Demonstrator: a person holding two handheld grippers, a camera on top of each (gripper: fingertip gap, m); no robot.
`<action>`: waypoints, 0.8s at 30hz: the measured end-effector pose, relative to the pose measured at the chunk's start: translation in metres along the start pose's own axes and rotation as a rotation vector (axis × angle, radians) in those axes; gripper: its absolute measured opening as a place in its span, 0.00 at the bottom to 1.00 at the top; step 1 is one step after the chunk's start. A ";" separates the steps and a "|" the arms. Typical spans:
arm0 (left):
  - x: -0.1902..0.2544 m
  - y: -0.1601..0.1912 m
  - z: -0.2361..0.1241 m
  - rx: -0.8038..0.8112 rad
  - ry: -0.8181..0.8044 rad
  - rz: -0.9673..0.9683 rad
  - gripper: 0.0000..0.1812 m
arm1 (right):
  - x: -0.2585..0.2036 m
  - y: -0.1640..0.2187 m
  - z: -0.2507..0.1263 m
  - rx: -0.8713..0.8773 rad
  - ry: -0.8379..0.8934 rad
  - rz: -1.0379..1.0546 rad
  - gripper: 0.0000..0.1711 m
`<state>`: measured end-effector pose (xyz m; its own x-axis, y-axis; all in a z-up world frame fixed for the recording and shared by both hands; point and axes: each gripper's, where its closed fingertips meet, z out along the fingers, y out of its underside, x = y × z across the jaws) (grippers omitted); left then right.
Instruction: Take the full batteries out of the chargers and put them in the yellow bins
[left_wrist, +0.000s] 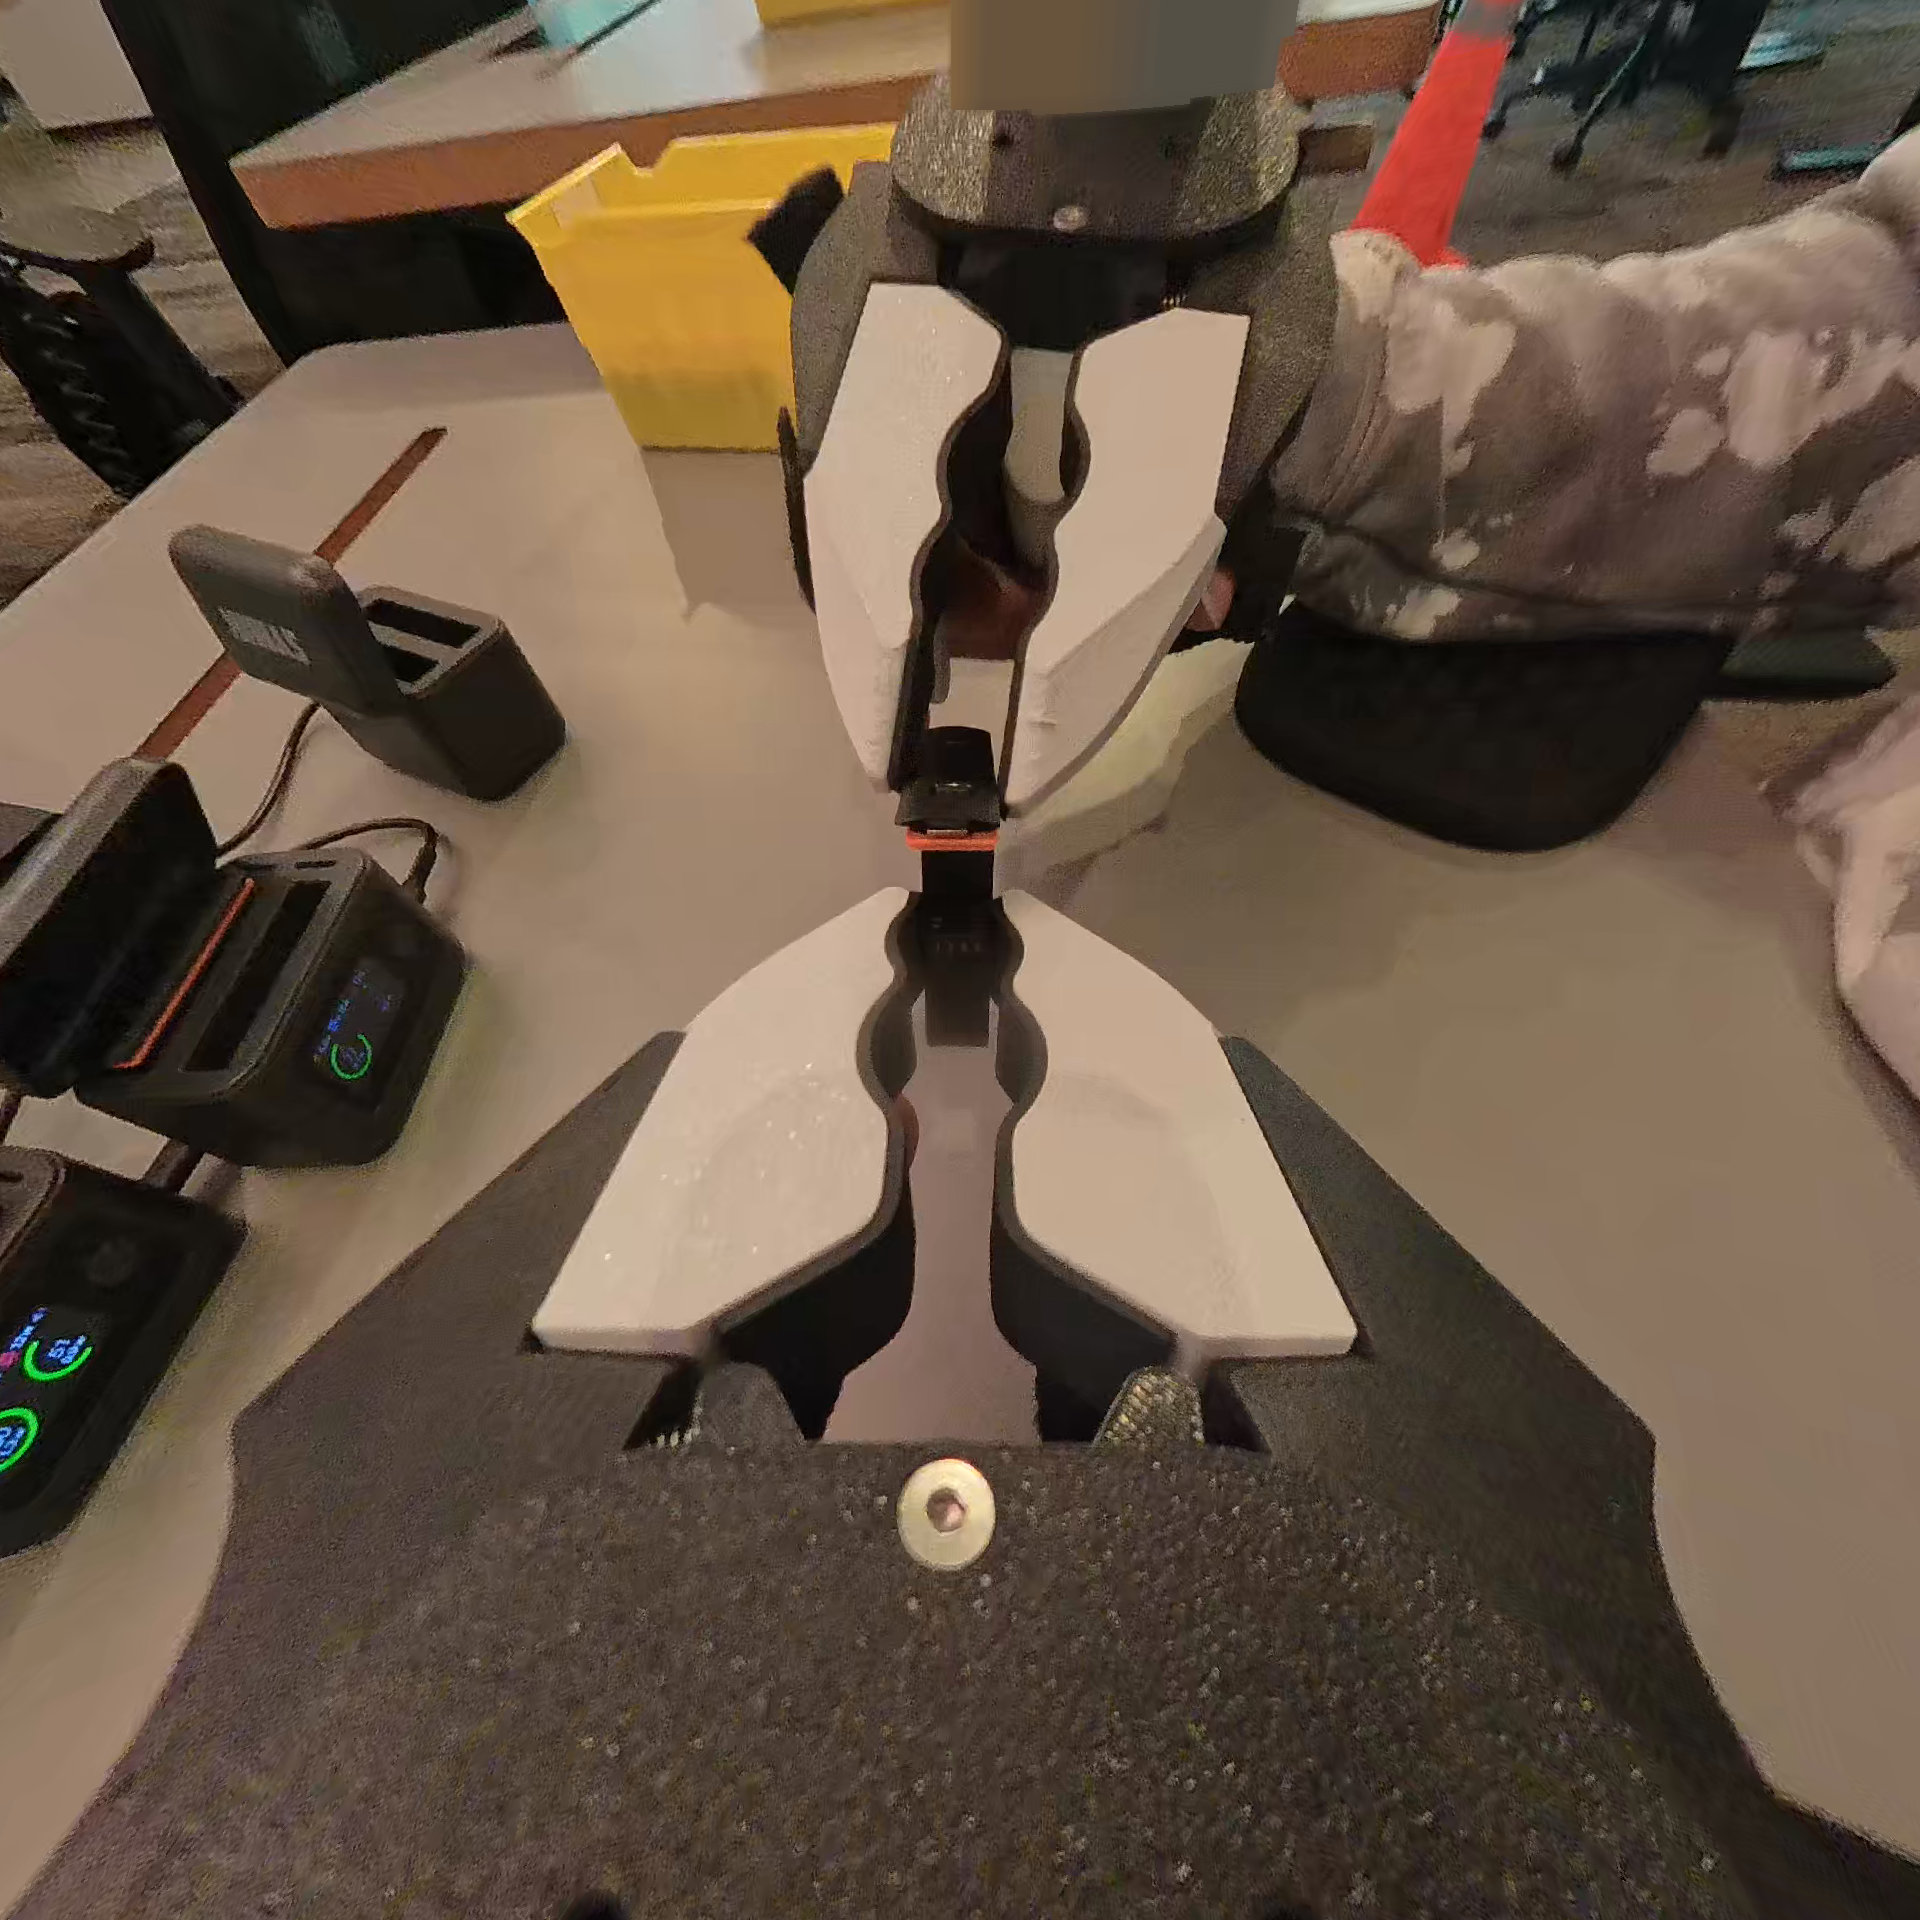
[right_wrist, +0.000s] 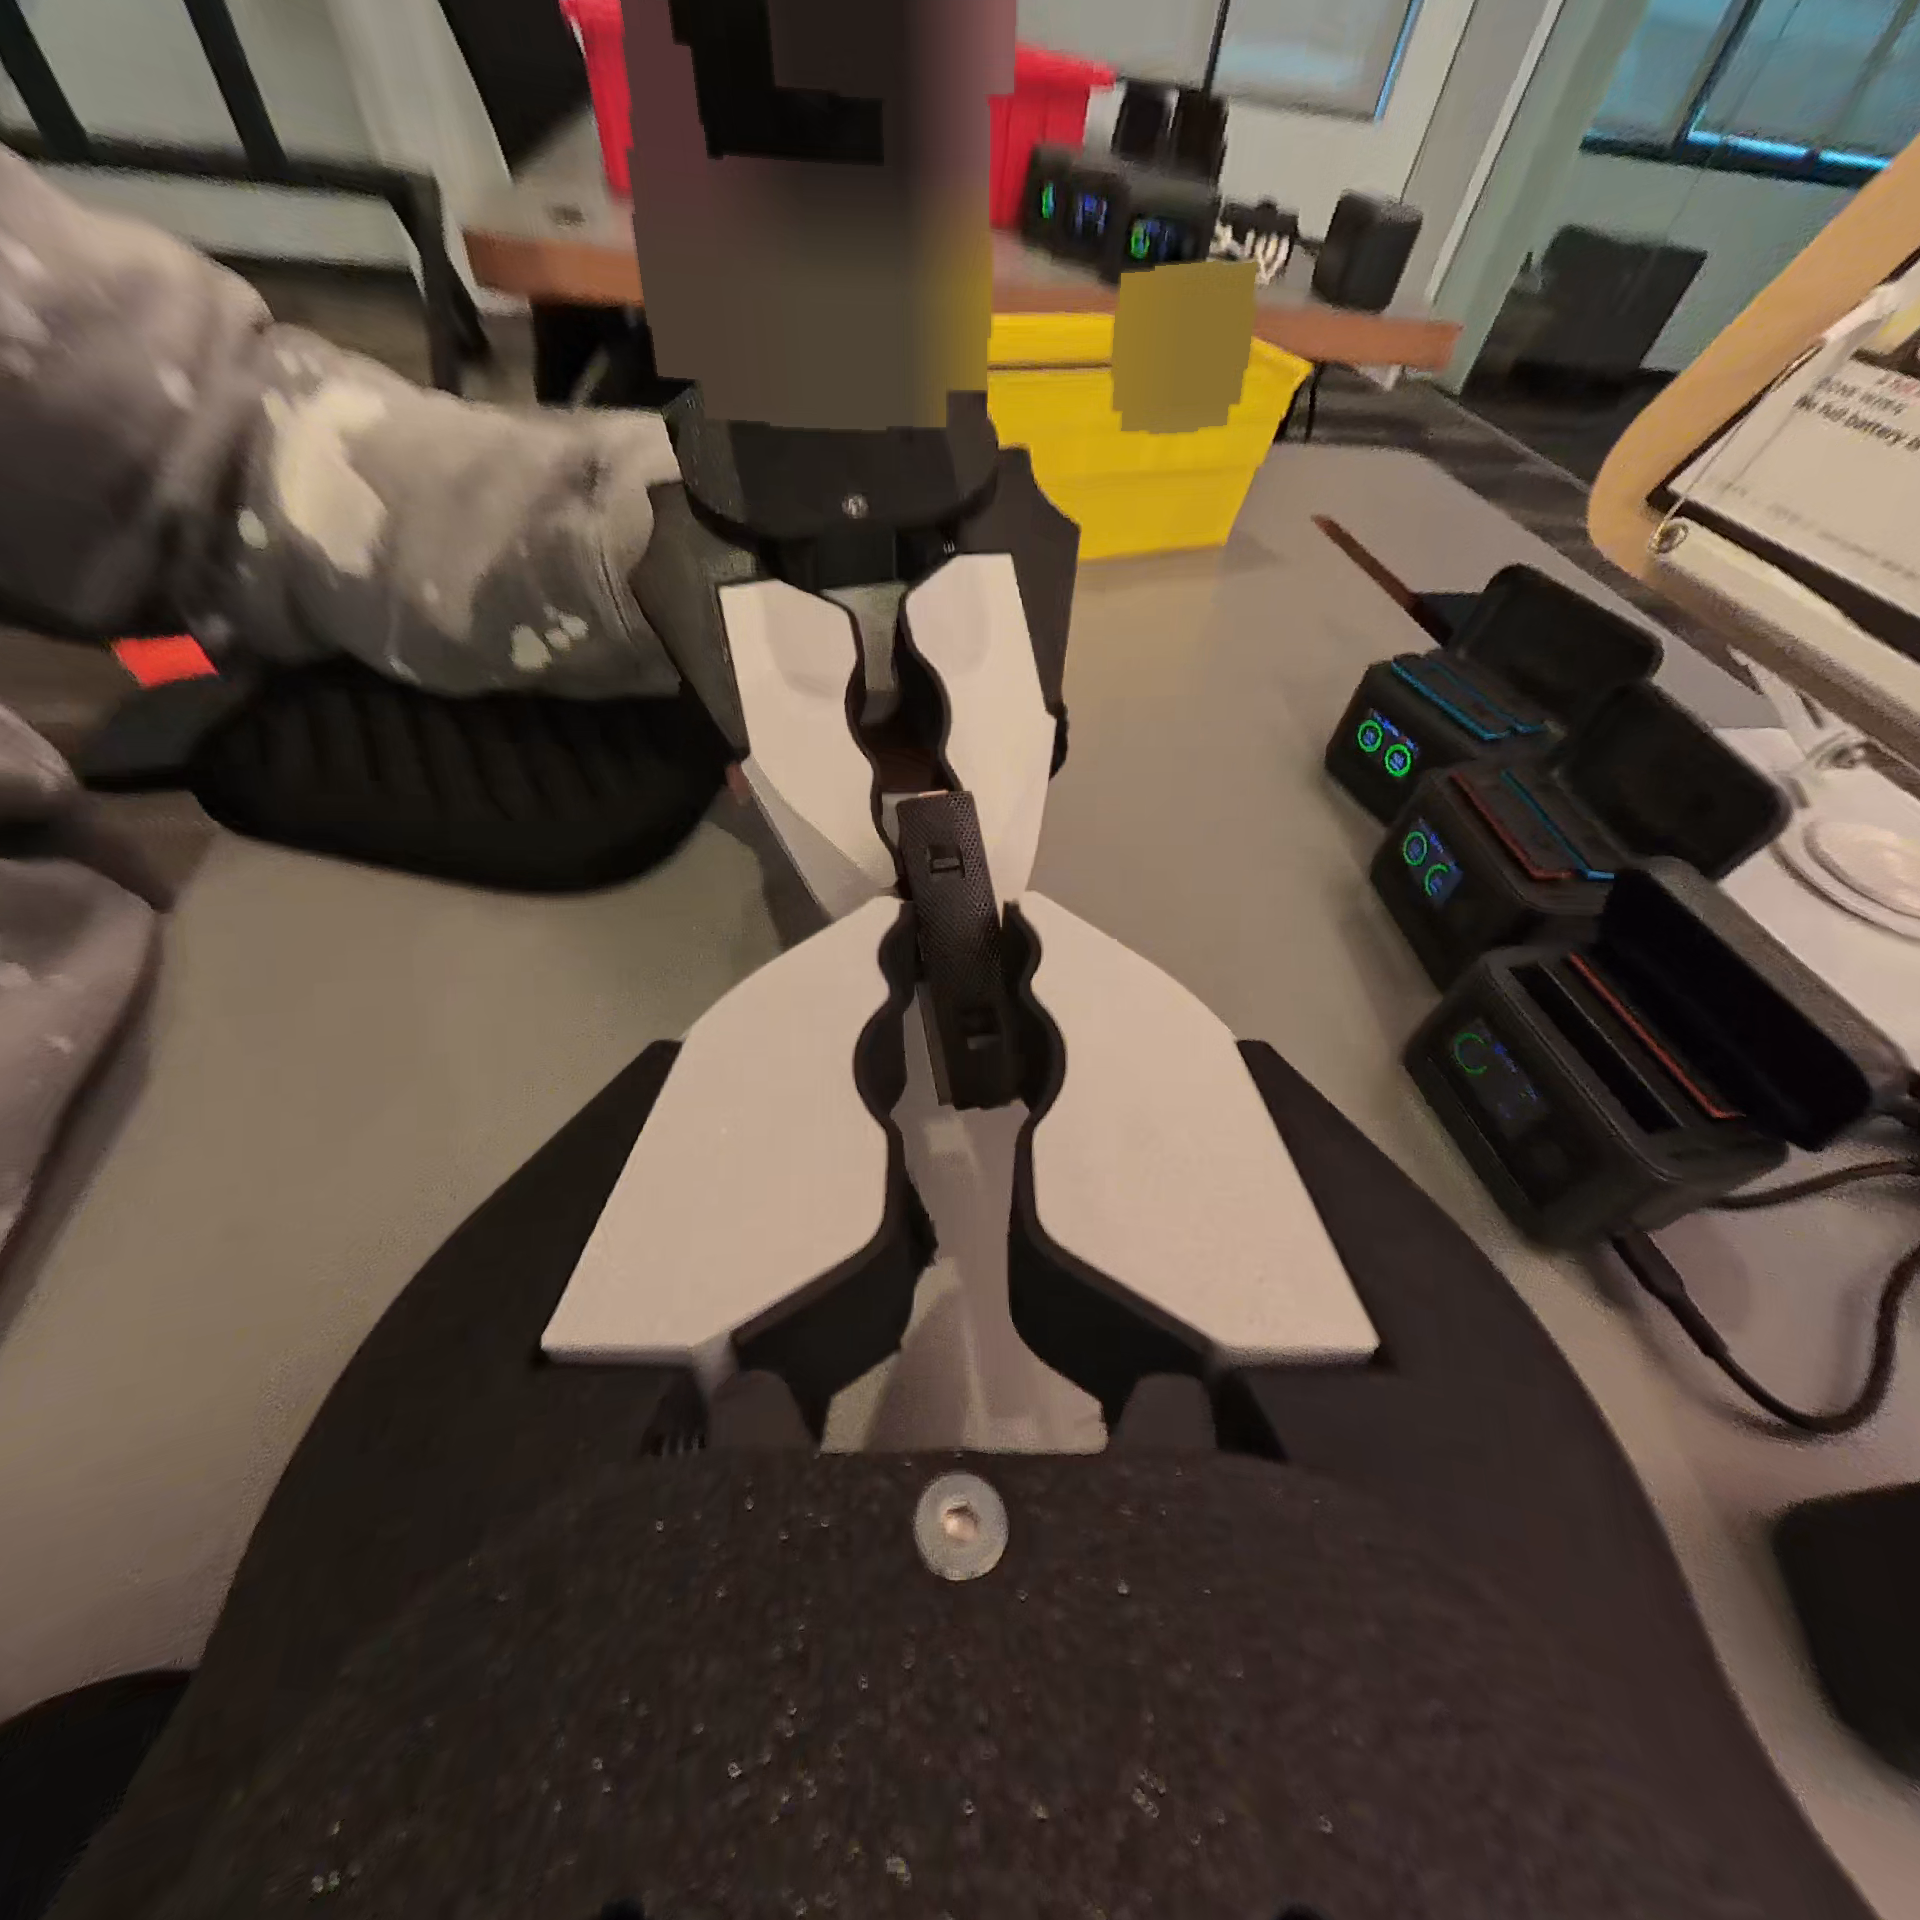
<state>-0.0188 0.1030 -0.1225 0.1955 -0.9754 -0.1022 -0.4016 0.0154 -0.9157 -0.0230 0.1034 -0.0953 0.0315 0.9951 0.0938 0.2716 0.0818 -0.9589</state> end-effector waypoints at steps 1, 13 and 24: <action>0.000 0.003 0.001 -0.015 0.001 0.006 0.06 | 0.000 0.004 0.002 -0.026 0.007 -0.016 0.09; -0.003 0.007 0.001 0.013 0.000 -0.005 0.07 | 0.001 0.010 0.005 -0.128 0.025 -0.071 0.08; -0.053 0.020 -0.025 0.076 -0.363 -0.131 0.20 | 0.083 -0.014 0.000 -0.393 0.088 -0.277 0.08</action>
<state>-0.0594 0.1501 -0.1259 0.5498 -0.8291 -0.1010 -0.2879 -0.0745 -0.9548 -0.0238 0.1846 -0.0743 -0.0168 0.9292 0.3692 0.6230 0.2986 -0.7230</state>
